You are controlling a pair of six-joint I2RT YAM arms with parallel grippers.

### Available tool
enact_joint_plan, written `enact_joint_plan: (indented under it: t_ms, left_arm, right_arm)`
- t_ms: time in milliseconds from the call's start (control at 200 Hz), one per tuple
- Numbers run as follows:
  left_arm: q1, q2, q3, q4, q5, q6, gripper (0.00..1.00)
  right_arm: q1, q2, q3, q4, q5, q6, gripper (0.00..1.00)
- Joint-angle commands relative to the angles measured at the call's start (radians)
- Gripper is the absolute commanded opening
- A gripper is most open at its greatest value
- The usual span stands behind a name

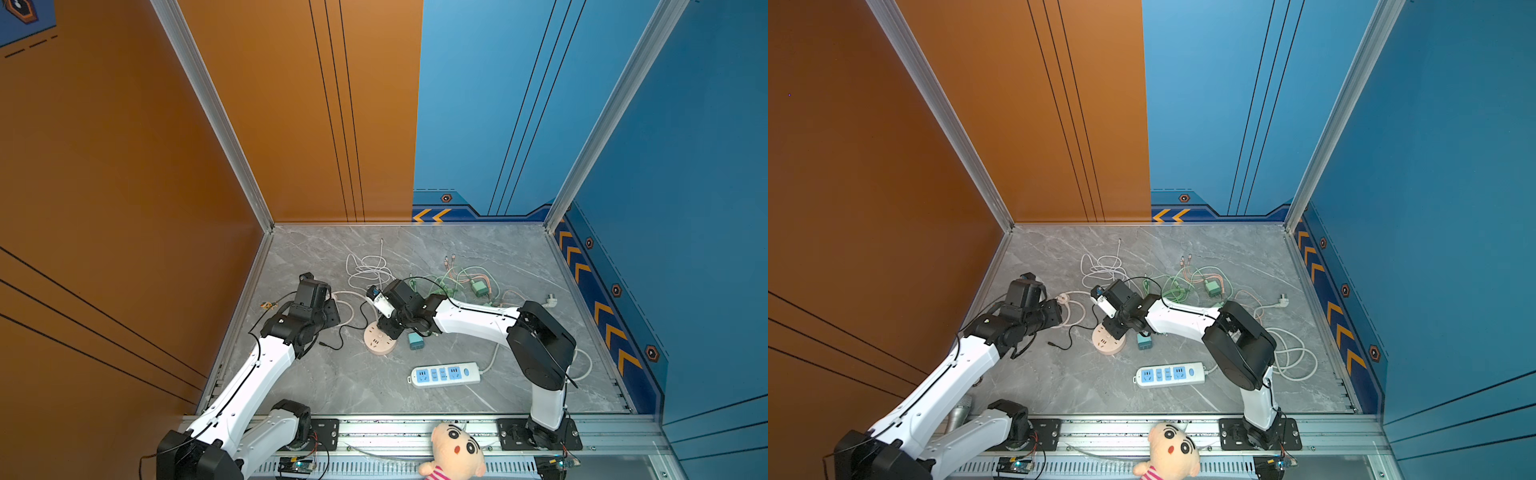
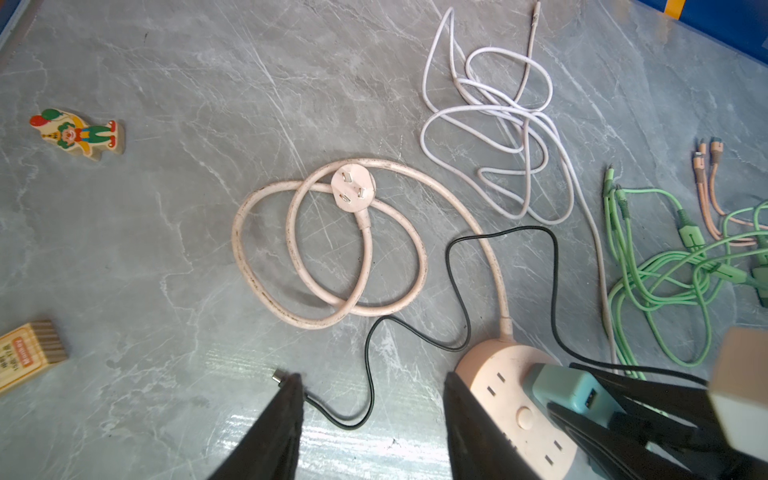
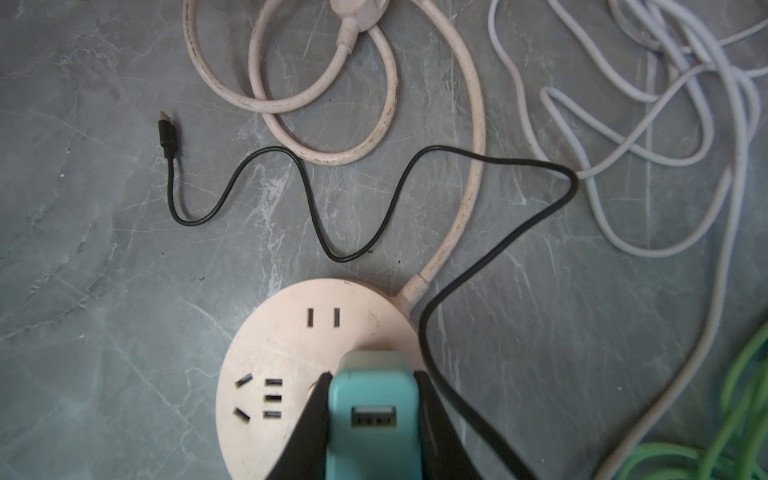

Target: Insert the plug

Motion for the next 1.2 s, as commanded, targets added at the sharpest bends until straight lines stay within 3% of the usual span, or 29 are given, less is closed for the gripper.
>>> enact_joint_plan:
  t_ms: [0,335,561,1191]
  left_arm:
    - [0.008,-0.008,0.007,-0.014,0.016,-0.017,0.55]
    - [0.009,-0.007,0.021,-0.015,0.017,-0.021,0.54]
    - [0.008,0.004,0.038,-0.014,0.009,-0.024,0.54]
    - [0.009,0.001,0.034,-0.014,0.010,-0.044,0.53]
  right_arm:
    - [0.016,0.064,-0.063,-0.105,0.014,0.006,0.00]
    - [0.028,0.047,-0.159,-0.028,0.045,0.027,0.00]
    - [0.056,0.076,-0.166,-0.035,0.135,0.016,0.00]
    - [0.058,0.137,-0.186,-0.031,0.121,0.014,0.00]
